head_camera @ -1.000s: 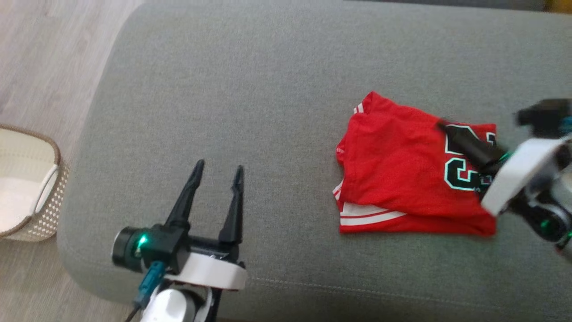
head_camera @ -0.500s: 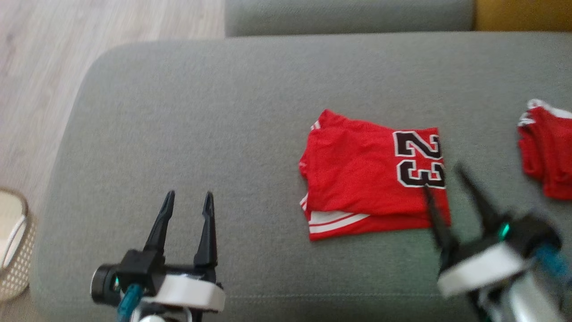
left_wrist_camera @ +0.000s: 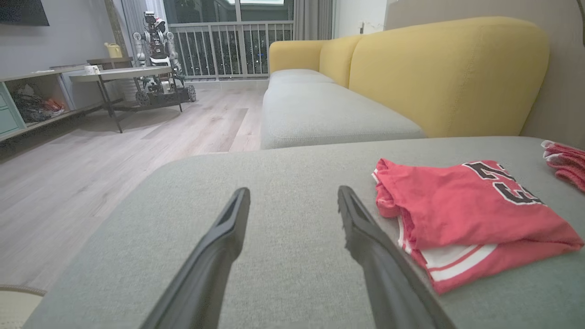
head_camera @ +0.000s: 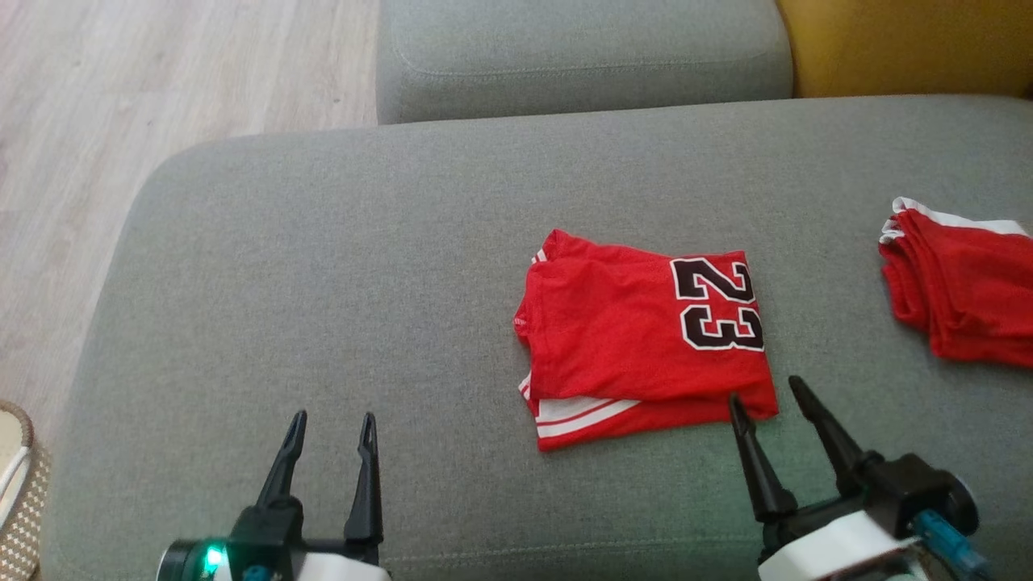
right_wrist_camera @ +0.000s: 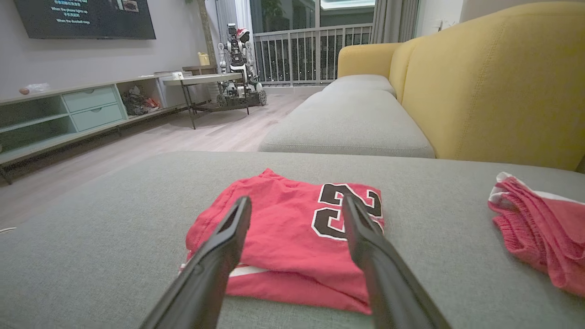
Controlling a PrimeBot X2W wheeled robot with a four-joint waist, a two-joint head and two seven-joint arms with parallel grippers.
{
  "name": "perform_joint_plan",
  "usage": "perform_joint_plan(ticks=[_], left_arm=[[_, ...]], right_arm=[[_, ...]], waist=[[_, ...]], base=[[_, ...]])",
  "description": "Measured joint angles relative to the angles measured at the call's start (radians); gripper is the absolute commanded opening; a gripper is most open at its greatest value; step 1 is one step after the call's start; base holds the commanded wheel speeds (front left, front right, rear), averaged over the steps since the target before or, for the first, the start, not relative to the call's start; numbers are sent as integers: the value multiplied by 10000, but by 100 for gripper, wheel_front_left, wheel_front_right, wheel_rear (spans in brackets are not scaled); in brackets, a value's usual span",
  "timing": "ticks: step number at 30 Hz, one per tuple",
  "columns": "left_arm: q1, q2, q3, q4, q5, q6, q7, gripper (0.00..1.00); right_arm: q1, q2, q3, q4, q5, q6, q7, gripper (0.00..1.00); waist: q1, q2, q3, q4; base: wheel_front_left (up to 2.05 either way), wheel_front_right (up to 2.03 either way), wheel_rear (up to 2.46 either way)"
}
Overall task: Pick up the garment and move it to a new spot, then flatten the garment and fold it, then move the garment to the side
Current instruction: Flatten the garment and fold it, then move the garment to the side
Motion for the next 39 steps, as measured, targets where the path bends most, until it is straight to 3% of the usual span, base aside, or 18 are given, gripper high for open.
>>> perform_joint_plan(ticks=[30,35,39], left_arm=[[228,-33,130,330,192,-40,0,100],[216,-35,98,437,196,-56,0,100],[140,-35,-54,456,297,-69,0,100]], right_arm=[[121,205,-437,685,-33,0,0,100],[5,242,-734,1363,-31,0,0,100],[-1160,270,-1618,3411,238,0,0,100]], waist=[[0,0,-352,225],[0,-1,-225,366],[0,-1,-41,527]], base=[[0,0,0],[0,0,0],[0,0,0]])
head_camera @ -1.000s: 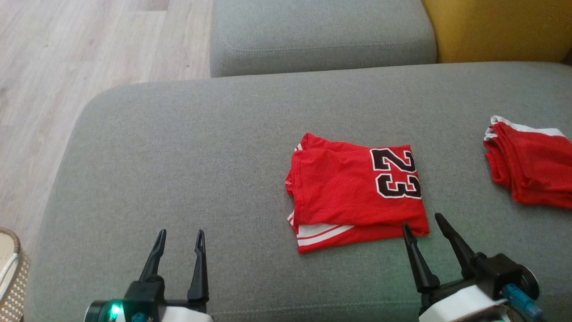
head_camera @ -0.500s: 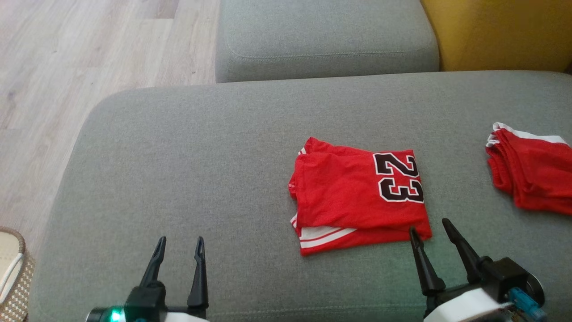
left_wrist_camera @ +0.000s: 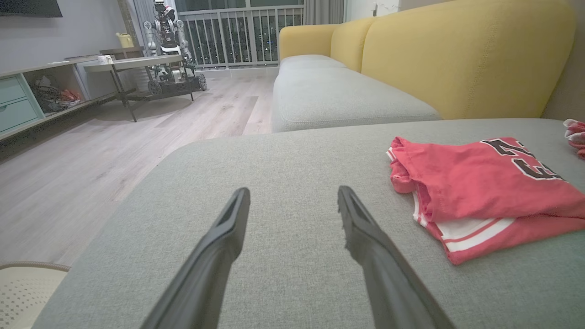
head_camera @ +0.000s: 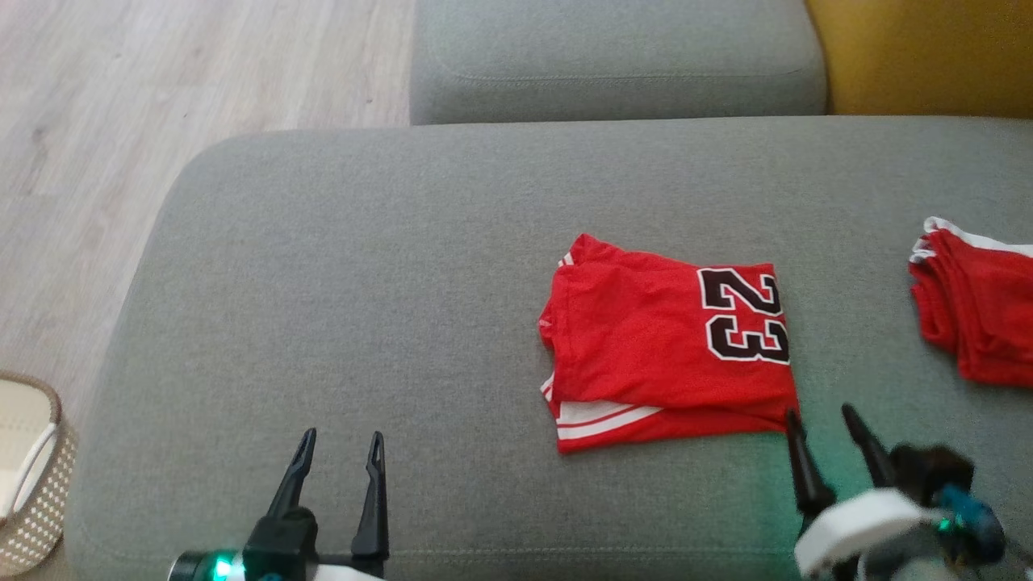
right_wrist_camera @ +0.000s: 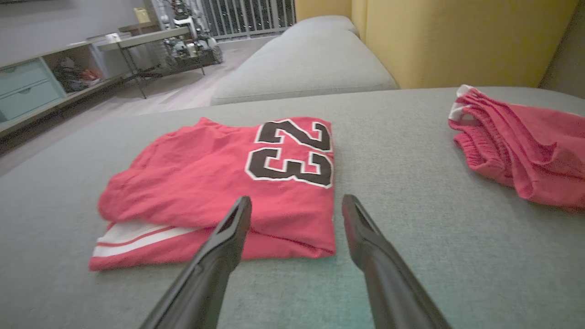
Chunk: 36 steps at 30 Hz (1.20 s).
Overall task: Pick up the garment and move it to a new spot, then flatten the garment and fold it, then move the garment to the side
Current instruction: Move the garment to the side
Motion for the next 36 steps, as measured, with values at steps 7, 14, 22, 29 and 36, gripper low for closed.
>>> perform_joint_plan(ticks=[7,14,22,29,36], left_arm=[[-151,2,-73,6,59,-6,0,100],[-409,-2,-314,2,58,-77,0,100],[-935,-29,-464,-8,-29,-73,0,100],[-1025,-33,-554,0,-33,-61,0,100],[-1155,-36,-566,0,-109,-58,0,100]], right_arm=[[-2500,-59,-807,2717,267,2,541,100],[-4224,-665,-1106,4844,-188,0,1283,100],[-5490,-828,-848,6529,-677,2,1503,100],[-6145,-832,-372,7492,-683,0,2230,53],[-6409,-907,15,7825,-681,4,2033,0]], waist=[[0,0,196,202],[0,0,594,330],[0,1,1172,517],[0,1,1271,483],[0,0,1182,293]], base=[[0,0,0],[0,0,0],[0,0,0],[0,0,0],[0,0,0]])
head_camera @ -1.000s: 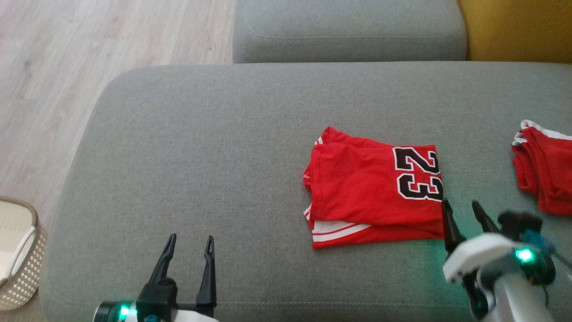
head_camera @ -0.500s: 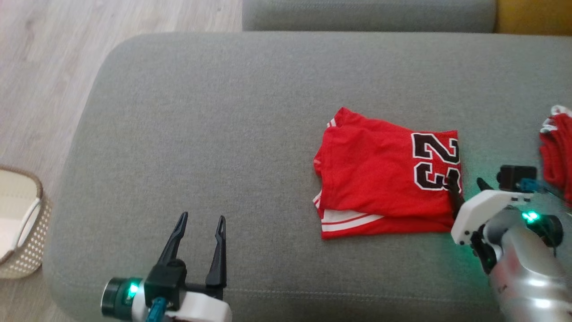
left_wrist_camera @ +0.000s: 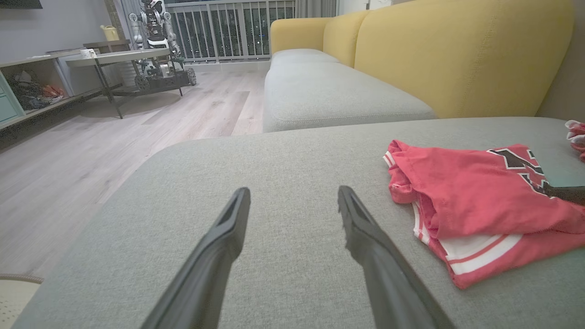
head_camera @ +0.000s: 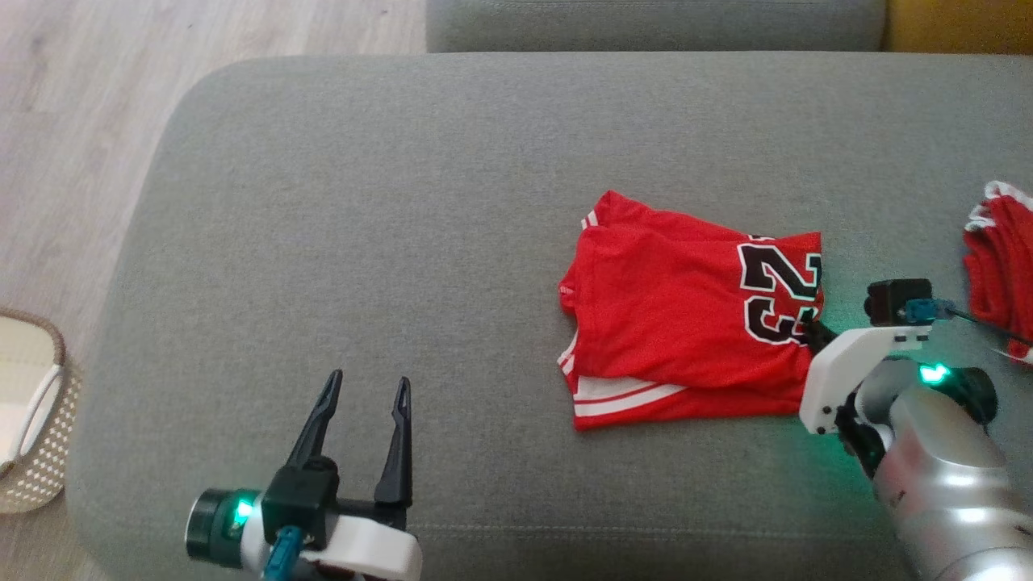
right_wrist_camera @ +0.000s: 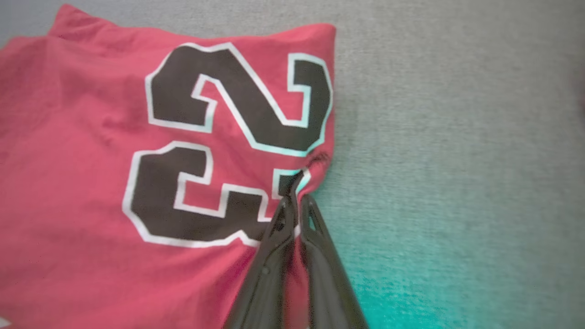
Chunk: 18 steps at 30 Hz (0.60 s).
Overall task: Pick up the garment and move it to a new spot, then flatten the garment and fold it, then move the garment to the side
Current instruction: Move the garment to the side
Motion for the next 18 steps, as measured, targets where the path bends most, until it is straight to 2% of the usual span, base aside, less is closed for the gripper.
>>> perform_joint_plan(ticks=[8,18], left_arm=[[15,-2,58,-52,-12,69,0,100],[15,-4,29,-25,-12,67,0,100]], right_arm=[[-382,-807,98,-115,-31,2,-556,0],[-1594,-2334,-198,-1183,190,0,-209,0]], waist=[[0,0,-28,-514],[0,0,19,-1288]], base=[[0,0,0],[0,0,0]])
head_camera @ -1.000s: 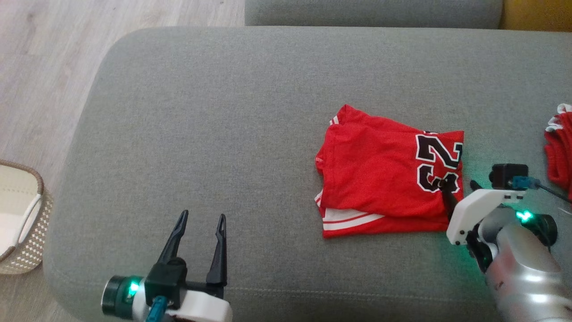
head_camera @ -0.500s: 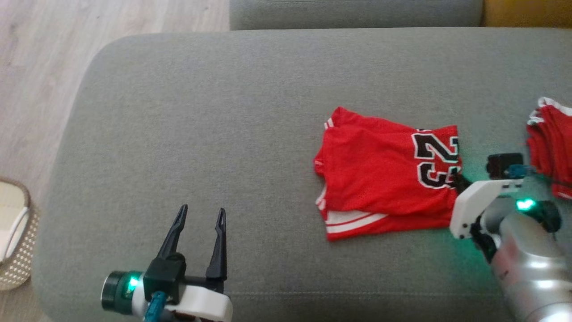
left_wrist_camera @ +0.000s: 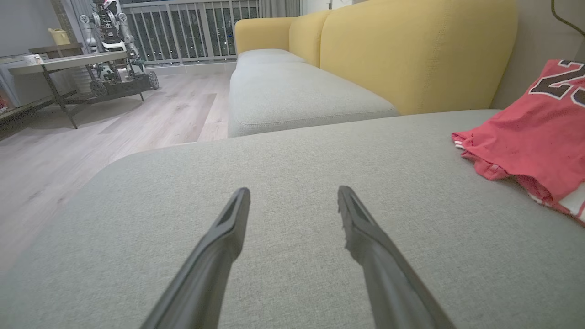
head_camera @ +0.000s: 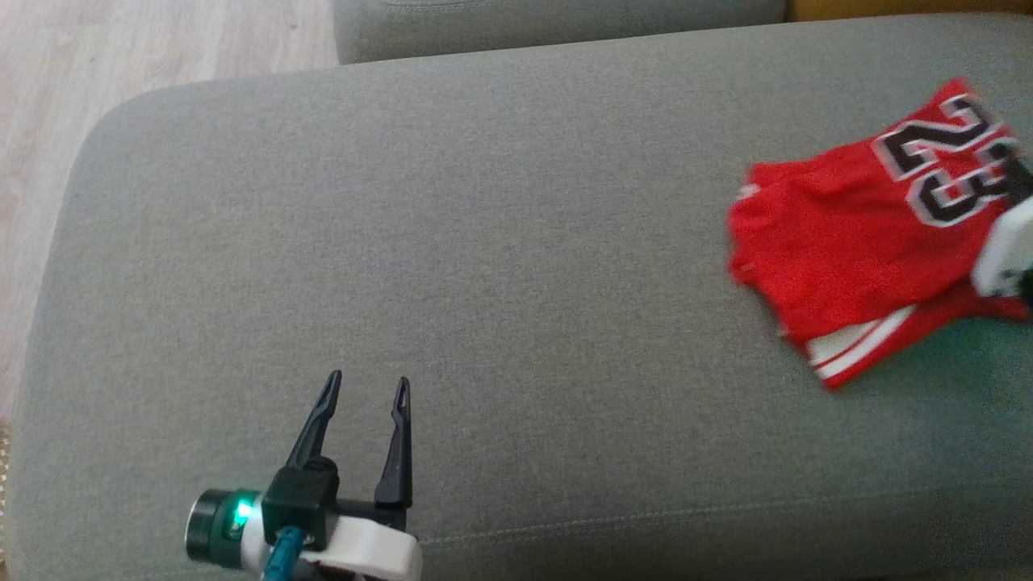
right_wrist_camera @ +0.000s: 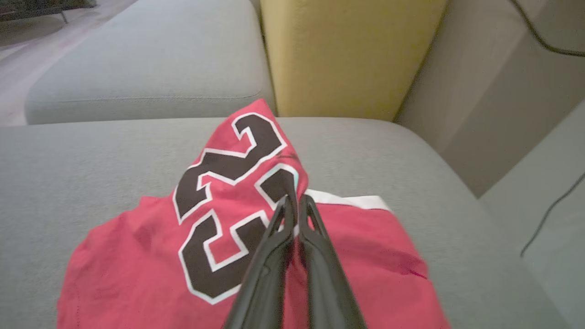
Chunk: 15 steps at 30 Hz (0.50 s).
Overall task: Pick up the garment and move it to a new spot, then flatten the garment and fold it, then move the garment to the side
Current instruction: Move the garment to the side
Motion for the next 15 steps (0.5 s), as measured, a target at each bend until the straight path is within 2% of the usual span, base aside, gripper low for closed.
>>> perform_joint_plan(ticks=[5,10,11,12,15], left_arm=[[-12,0,-105,10,-2,2,0,100],[-35,0,-119,36,-17,0,0,100],[-39,0,-119,40,-17,0,0,100],[-44,0,-119,40,-17,0,0,100],[-48,0,-117,44,-96,0,0,100]], right_arm=[[-30,-759,-763,-387,-290,0,428,0],[53,-932,-1810,-669,-1028,0,1024,1],[126,-934,-2021,-723,-1325,0,1150,74],[242,-932,-2278,-832,-1607,0,1256,100],[729,-702,-2888,-1386,-2343,0,1239,100]], waist=[[0,0,48,-94],[0,0,79,-21],[0,0,77,3],[0,0,72,25],[0,0,26,70]], base=[[0,0,0],[0,0,0],[0,0,0],[0,0,0],[0,0,0]])
